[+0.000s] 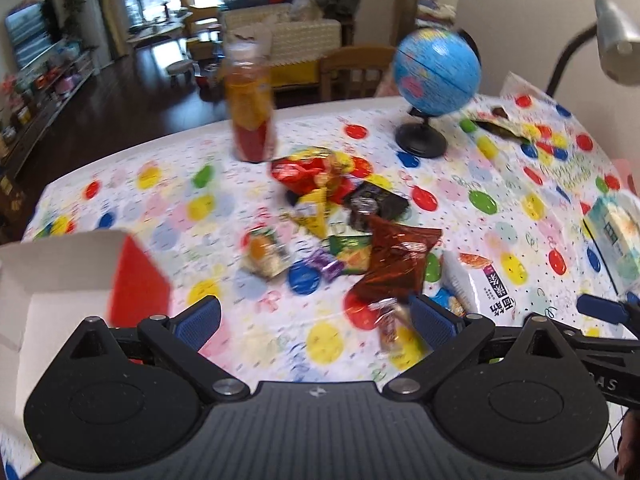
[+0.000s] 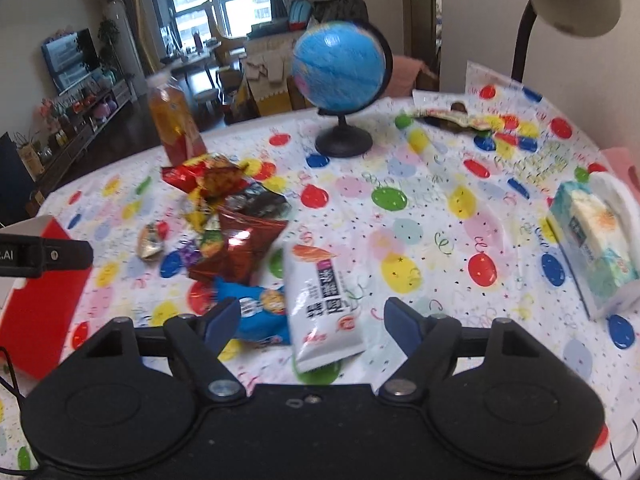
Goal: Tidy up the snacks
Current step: 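Grasp the brown Oreo bag with the left gripper while the right gripper grasps the white wafer packet, then carry the Oreo bag and wafer packet over the shoebox with both grippers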
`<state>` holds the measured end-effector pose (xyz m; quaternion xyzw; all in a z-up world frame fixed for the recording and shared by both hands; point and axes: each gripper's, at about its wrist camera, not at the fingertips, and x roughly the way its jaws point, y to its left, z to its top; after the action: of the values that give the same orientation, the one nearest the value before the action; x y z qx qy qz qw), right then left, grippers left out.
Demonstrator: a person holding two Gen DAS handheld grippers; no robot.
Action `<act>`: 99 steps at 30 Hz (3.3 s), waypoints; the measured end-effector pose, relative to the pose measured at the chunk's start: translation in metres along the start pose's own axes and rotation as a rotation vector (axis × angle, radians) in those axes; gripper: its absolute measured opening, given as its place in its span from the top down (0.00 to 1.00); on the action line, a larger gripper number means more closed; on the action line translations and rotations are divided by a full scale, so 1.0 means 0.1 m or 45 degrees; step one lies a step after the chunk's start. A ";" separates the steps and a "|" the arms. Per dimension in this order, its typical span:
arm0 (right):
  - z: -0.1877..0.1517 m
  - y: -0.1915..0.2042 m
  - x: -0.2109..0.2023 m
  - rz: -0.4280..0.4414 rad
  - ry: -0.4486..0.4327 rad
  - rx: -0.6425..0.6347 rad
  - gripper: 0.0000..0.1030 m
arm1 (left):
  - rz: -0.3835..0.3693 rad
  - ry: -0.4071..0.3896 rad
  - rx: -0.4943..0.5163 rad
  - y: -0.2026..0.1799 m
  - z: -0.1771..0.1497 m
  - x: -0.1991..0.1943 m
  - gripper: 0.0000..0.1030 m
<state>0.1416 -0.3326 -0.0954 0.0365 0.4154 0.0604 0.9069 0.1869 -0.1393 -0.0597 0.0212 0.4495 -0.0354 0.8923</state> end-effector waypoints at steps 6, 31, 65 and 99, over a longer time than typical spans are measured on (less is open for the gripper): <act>0.10 -0.25 0.45 0.041 0.104 0.068 0.30 | -0.033 0.072 0.065 -0.27 0.23 0.50 0.01; 0.13 -0.41 1.04 0.227 0.251 0.200 0.52 | -0.106 0.393 0.035 -0.48 0.39 1.66 0.29; 0.32 0.22 -0.19 0.199 0.053 0.155 0.67 | -0.150 0.315 -0.143 0.28 0.32 0.33 0.50; 0.27 3.57 -0.03 0.384 0.101 -0.347 0.67 | 0.071 0.291 -0.400 3.34 -0.35 -0.60 0.50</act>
<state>0.1318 0.0203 -0.0339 -0.0270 0.4287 0.2526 0.8670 0.1510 0.1985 -0.0305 -0.1022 0.5472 0.0625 0.8284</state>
